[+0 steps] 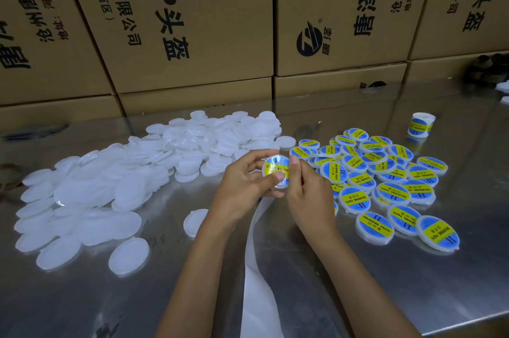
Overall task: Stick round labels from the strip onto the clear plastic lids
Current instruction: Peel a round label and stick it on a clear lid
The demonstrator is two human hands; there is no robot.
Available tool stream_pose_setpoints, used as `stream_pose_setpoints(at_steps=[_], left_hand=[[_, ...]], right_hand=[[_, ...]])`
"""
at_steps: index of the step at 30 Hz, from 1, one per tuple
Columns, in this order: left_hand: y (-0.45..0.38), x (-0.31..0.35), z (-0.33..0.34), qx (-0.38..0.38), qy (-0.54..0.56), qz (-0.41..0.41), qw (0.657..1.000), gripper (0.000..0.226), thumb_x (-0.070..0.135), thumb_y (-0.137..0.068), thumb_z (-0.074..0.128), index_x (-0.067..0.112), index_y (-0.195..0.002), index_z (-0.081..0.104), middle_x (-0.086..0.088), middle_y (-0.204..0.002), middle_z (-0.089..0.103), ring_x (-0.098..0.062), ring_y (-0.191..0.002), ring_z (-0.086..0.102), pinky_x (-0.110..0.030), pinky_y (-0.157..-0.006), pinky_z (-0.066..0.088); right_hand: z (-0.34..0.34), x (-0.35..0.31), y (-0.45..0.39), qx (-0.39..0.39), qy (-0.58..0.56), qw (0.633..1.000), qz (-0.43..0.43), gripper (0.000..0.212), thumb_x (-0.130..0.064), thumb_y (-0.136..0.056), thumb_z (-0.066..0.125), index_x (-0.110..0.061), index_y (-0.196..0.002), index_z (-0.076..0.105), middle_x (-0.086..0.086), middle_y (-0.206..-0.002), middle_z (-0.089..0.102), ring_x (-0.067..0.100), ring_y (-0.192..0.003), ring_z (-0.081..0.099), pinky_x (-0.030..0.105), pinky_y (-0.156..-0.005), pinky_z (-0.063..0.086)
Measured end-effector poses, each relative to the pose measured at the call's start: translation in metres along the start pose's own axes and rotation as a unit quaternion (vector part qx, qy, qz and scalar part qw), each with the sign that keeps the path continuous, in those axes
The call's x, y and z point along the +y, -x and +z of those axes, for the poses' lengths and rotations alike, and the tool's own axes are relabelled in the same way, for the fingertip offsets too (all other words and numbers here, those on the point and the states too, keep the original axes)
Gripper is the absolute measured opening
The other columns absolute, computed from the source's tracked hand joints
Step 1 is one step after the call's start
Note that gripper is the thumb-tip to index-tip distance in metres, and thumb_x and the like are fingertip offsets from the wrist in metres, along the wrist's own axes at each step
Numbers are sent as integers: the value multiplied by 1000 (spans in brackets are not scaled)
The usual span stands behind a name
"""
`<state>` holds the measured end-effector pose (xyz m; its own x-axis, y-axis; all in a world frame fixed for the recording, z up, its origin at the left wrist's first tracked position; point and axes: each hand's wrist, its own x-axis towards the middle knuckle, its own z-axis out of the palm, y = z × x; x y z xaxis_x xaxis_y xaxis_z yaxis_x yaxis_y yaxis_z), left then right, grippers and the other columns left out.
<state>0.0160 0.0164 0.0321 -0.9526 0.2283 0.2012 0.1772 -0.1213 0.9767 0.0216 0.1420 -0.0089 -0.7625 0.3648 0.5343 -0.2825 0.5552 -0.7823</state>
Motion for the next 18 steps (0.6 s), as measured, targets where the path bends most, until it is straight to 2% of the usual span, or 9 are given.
stream_pose_setpoints(at_steps=[3,5,7,11,15,18], left_hand=[[0,1,-3,32,-24,8,999,32,-2,-83,78,15,-109,73,-1,-84,71,-23,-74,75,-30,-61,61],[0,2,-4,55,-25,9,998,29,2,-81,81,15,-106,75,-1,-81,74,-23,-72,76,-28,-58,60],[1,2,-4,79,-8,8,997,24,7,-83,80,14,-105,76,-2,-81,77,-24,-70,76,-26,-57,60],[1,3,-2,130,14,18,991,12,12,-89,75,9,-100,78,-7,-84,78,-27,-64,75,-25,-53,59],[4,4,3,107,-13,29,994,10,13,-94,69,8,-96,78,-8,-81,77,-25,-64,74,-26,-51,58],[4,4,1,76,-35,37,996,14,12,-97,64,6,-95,76,-9,-82,76,-22,-67,74,-29,-53,60]], right_hand=[[-1,-3,1,-11,-30,999,-11,36,-39,-105,39,-18,-84,59,-3,-58,52,22,-60,51,49,-59,45],[-2,-4,1,-15,-57,998,-12,39,-47,-103,36,-20,-80,53,-4,-56,46,15,-56,45,48,-58,41],[-2,-5,1,-27,-66,997,-4,46,-61,-97,32,-23,-75,47,-6,-57,47,13,-56,44,45,-58,41],[-1,-9,4,-57,22,998,2,63,-84,-81,31,-24,-64,31,-10,-57,49,12,-57,46,32,-53,37],[-4,-10,4,-20,86,996,-1,70,-87,-79,30,-21,-57,29,-3,-47,38,15,-49,40,27,-47,29],[-4,-7,3,-10,111,994,-1,68,-79,-84,29,-18,-55,36,-1,-47,38,18,-51,40,33,-50,31]])
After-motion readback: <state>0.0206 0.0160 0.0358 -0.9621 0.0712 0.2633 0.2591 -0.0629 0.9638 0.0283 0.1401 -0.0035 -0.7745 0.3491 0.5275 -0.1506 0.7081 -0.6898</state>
